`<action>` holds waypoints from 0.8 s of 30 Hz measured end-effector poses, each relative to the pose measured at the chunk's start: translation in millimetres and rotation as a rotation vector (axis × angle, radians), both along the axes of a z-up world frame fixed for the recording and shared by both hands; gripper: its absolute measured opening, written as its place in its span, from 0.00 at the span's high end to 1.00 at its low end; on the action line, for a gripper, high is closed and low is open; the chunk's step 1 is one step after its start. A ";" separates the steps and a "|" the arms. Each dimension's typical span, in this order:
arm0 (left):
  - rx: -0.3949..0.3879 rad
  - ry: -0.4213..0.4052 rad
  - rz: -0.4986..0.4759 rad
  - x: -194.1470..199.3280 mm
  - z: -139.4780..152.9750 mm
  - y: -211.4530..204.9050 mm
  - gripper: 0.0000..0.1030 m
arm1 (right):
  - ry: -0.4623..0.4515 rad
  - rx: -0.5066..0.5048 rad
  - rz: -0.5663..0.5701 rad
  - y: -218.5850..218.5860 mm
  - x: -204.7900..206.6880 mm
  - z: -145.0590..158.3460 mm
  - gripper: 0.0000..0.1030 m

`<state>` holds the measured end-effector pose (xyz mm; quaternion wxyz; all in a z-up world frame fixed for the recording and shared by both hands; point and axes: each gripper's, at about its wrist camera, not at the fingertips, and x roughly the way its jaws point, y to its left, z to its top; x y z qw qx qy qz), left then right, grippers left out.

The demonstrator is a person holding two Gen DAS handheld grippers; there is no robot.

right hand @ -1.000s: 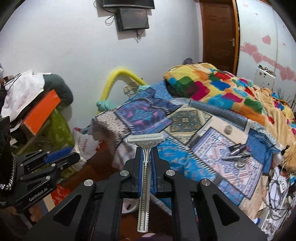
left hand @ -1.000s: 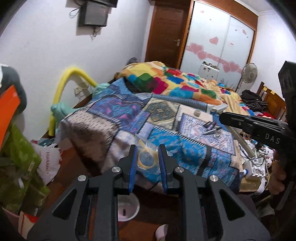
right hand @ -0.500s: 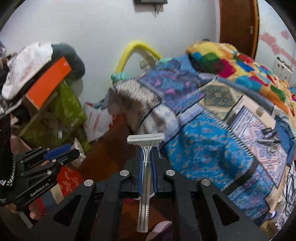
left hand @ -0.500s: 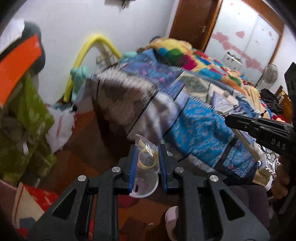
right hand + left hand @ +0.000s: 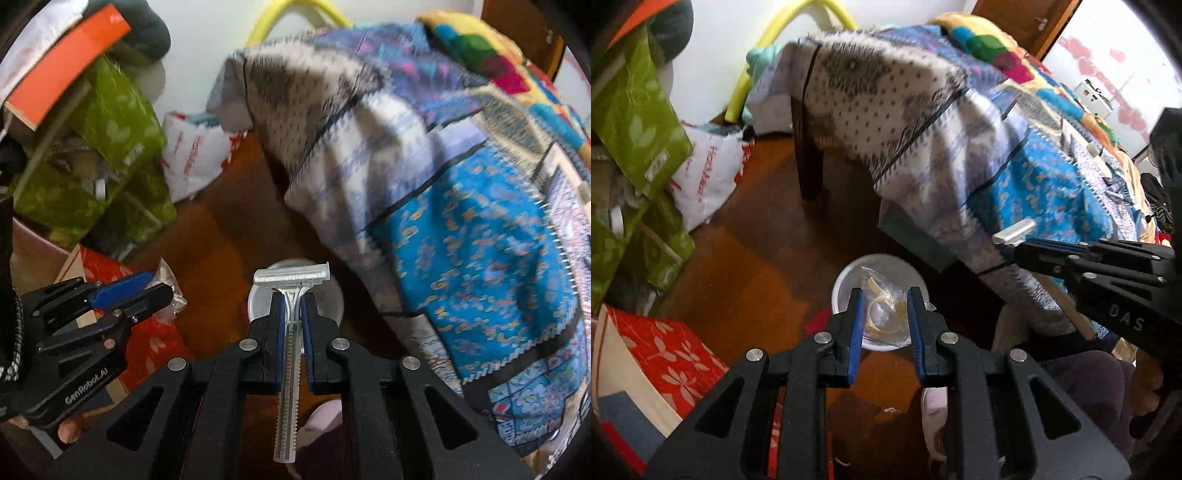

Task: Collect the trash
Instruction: 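Carry the wrapper and razor in both tools to the white bucket, then open both tools over the bucket to drop the wrapper and razor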

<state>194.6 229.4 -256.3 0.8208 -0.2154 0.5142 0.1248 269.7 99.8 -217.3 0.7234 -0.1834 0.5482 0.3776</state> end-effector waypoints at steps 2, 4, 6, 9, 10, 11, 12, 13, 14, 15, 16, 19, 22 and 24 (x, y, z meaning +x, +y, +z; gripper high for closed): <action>-0.016 0.010 0.005 0.9 -6.3 1.1 0.78 | 0.046 -0.011 0.002 6.0 3.9 -11.6 0.92; -0.033 0.020 0.010 2.5 -12.3 2.8 0.78 | 0.082 -0.013 0.003 11.2 7.7 -18.6 0.92; -0.039 0.031 0.007 5.2 -16.2 3.0 0.78 | 0.126 -0.012 0.001 15.6 12.6 -25.3 0.92; -0.049 0.040 -0.002 10.7 -18.9 1.5 0.78 | 0.183 -0.022 -0.007 20.2 19.5 -32.2 0.84; -0.053 0.043 -0.008 13.2 -20.0 0.2 0.78 | 0.185 -0.027 -0.009 20.1 20.5 -32.5 0.73; -0.053 0.045 -0.012 15.9 -20.8 -0.5 0.78 | 0.176 -0.033 -0.013 19.5 21.7 -32.3 0.69; -0.054 0.047 -0.016 17.9 -20.9 -0.6 0.78 | 0.155 -0.032 -0.020 17.4 22.4 -30.1 0.66; -0.053 0.049 -0.021 21.0 -21.3 -2.1 0.78 | 0.144 -0.032 -0.023 16.2 23.2 -28.9 0.65; -0.053 0.048 -0.026 24.5 -21.5 -3.7 0.78 | 0.126 -0.034 -0.022 13.3 23.2 -26.2 0.65; -0.054 0.047 -0.028 26.8 -21.8 -4.2 0.78 | 0.117 -0.036 -0.022 9.9 24.6 -24.0 0.65; -0.053 0.046 -0.031 30.6 -21.8 -5.9 0.78 | 0.111 -0.037 -0.025 7.7 27.3 -23.0 0.65; -0.033 0.045 -0.037 41.1 -20.7 -11.2 0.76 | 0.090 -0.033 -0.038 -1.6 32.1 -16.9 0.65; -0.005 0.058 -0.039 49.5 -19.9 -16.9 0.65 | 0.070 -0.025 -0.053 -11.4 35.8 -10.8 0.65; 0.004 0.056 -0.044 51.9 -17.6 -19.7 0.64 | 0.063 -0.019 -0.060 -17.4 37.3 -7.0 0.65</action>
